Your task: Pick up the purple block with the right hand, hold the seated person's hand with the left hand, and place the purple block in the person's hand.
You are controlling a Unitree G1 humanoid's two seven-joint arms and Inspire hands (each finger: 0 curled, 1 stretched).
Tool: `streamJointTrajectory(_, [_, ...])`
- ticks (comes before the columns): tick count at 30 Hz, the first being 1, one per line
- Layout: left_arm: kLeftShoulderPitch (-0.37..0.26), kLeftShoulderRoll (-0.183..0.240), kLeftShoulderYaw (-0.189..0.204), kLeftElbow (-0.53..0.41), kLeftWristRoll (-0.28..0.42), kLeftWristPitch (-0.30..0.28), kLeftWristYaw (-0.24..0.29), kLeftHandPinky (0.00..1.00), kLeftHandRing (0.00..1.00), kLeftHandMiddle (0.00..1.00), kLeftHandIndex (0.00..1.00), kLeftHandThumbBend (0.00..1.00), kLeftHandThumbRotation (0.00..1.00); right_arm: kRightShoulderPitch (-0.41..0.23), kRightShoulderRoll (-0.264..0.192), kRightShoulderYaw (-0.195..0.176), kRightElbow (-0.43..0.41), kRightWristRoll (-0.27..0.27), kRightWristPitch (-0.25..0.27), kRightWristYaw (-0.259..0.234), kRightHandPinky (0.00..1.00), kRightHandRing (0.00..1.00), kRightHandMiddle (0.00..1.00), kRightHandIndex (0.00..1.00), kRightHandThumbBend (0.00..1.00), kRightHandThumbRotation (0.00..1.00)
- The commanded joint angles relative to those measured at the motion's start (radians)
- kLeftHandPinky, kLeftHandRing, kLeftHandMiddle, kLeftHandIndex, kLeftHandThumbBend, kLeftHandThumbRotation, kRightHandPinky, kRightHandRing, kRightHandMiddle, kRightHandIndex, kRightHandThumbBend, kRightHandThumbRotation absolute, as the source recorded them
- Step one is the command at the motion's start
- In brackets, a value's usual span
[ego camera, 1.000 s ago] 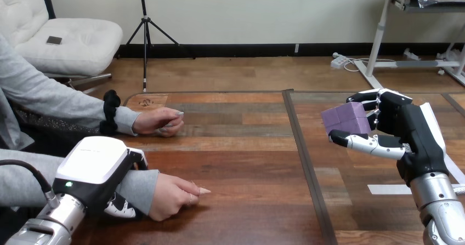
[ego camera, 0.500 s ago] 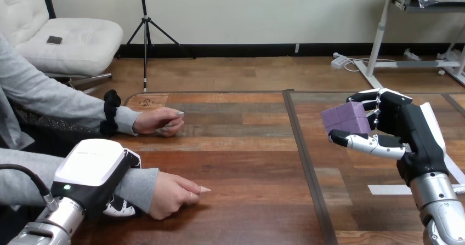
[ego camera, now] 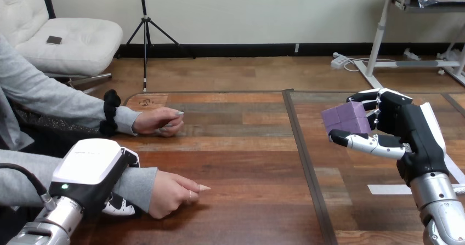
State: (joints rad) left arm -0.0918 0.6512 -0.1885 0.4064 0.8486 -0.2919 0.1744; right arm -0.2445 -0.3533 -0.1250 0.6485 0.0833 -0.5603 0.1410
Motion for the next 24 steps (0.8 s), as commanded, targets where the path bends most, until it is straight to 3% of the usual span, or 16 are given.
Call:
streamJointTrajectory(1, [-0.034,0.015,0.011,-0.021,-0.033,0.017,-0.015,0.26,0.34,0.39,0.46,0.80,0.00,-0.047,0.012,-0.024,-0.051,0.022,-0.009,0.006,0.32,0.35,0.41,0.43,0.84,0.00])
streamJointTrajectory(9, [-0.034,0.016,0.020,-0.028,-0.063,0.016,-0.009,0.25,0.33,0.38,0.42,0.79,0.00,-0.043,0.016,-0.024,-0.061,0.025,0.003,0.005,0.32,0.35,0.41,0.43,0.84,0.00])
streamJointTrajectory(12, [-0.033,0.009,0.029,-0.019,-0.073,0.000,0.042,0.24,0.32,0.37,0.40,0.80,0.00,-0.042,0.017,-0.024,-0.063,0.025,0.003,0.004,0.32,0.36,0.41,0.43,0.84,0.00])
streamJointTrajectory(18, [-0.030,0.007,0.041,-0.031,-0.100,-0.010,0.066,0.22,0.29,0.34,0.35,0.80,0.00,-0.036,0.019,-0.022,-0.076,0.032,0.010,0.010,0.32,0.36,0.41,0.43,0.84,0.00])
streamJointTrajectory(21, [-0.031,0.009,0.045,-0.028,-0.101,-0.040,0.119,0.21,0.28,0.32,0.33,0.81,0.00,-0.035,0.020,-0.021,-0.078,0.033,0.008,0.009,0.32,0.35,0.41,0.43,0.84,0.00])
streamJointTrajectory(24, [-0.031,0.013,0.050,-0.042,-0.106,-0.046,0.132,0.20,0.27,0.31,0.32,0.83,0.00,-0.038,0.025,-0.022,-0.069,0.038,-0.003,0.013,0.32,0.35,0.41,0.43,0.84,0.00])
